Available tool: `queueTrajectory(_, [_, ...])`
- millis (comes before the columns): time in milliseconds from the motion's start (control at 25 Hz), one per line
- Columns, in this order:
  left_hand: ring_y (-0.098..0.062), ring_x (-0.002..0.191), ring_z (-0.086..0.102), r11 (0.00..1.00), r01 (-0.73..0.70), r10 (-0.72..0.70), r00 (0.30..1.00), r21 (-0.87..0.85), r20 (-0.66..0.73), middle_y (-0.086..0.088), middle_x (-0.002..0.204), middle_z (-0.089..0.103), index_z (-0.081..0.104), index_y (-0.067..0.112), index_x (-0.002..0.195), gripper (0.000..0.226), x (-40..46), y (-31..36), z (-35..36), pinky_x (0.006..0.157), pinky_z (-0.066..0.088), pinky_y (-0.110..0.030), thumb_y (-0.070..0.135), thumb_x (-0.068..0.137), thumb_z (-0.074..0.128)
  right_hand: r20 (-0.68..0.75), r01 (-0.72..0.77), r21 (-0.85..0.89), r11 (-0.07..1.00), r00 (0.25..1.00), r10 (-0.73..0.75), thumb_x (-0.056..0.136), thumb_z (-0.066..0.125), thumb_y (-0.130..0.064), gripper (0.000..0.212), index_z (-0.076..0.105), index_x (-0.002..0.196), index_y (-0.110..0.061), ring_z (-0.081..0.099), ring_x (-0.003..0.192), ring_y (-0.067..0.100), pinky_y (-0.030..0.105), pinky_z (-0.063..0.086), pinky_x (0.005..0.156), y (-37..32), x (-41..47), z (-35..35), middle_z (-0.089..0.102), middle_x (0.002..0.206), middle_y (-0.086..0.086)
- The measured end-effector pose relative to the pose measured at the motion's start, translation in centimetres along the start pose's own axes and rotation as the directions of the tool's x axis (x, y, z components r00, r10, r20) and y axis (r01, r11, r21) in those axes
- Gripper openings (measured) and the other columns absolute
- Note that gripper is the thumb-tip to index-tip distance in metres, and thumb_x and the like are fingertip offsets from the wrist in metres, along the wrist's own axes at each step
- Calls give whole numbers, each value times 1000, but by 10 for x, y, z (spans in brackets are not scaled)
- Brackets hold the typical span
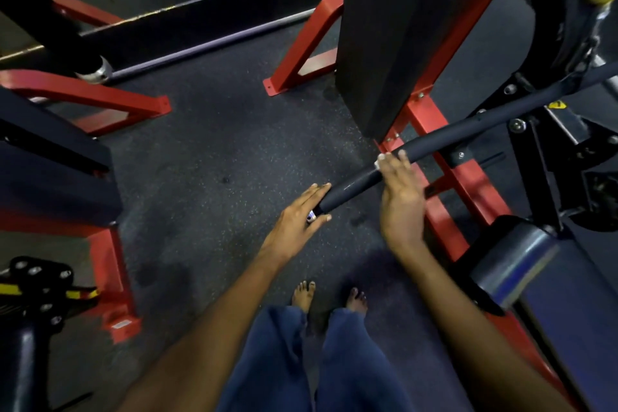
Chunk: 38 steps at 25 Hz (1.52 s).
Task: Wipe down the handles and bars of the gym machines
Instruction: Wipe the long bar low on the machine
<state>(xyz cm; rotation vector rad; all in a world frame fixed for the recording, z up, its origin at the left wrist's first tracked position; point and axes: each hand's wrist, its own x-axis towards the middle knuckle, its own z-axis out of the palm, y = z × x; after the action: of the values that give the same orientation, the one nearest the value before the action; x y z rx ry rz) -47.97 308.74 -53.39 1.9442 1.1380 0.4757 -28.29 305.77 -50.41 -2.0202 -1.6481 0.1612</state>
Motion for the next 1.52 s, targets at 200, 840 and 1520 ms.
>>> queueTrajectory(200, [-7,137,25,998,33,-30,999,-59,44,-3,149,37,38,14,146,63,1,2,-5,116,23,-26,16,90,67,210,468,-71,881,870,-446,86,36,0,44,56,126,2,46,128,31,32,11,118,21,0,-2,55,132,17])
queueTrajectory(840, [-19,148,11,875,-11,60,994,484,-87,-4,159,16,22,11,151,68,10,28,23,120,1,-42,34,96,53,82,402,-90,911,915,-395,84,33,10,48,51,128,7,40,131,32,40,20,116,28,-8,1,48,137,21])
queueTrajectory(1520, [-26,146,15,800,369,-150,887,473,-437,-10,158,16,15,9,149,62,23,61,103,118,4,-50,43,98,24,112,32,37,999,993,-36,87,36,7,45,55,127,3,48,125,30,32,28,113,80,54,-36,52,133,19])
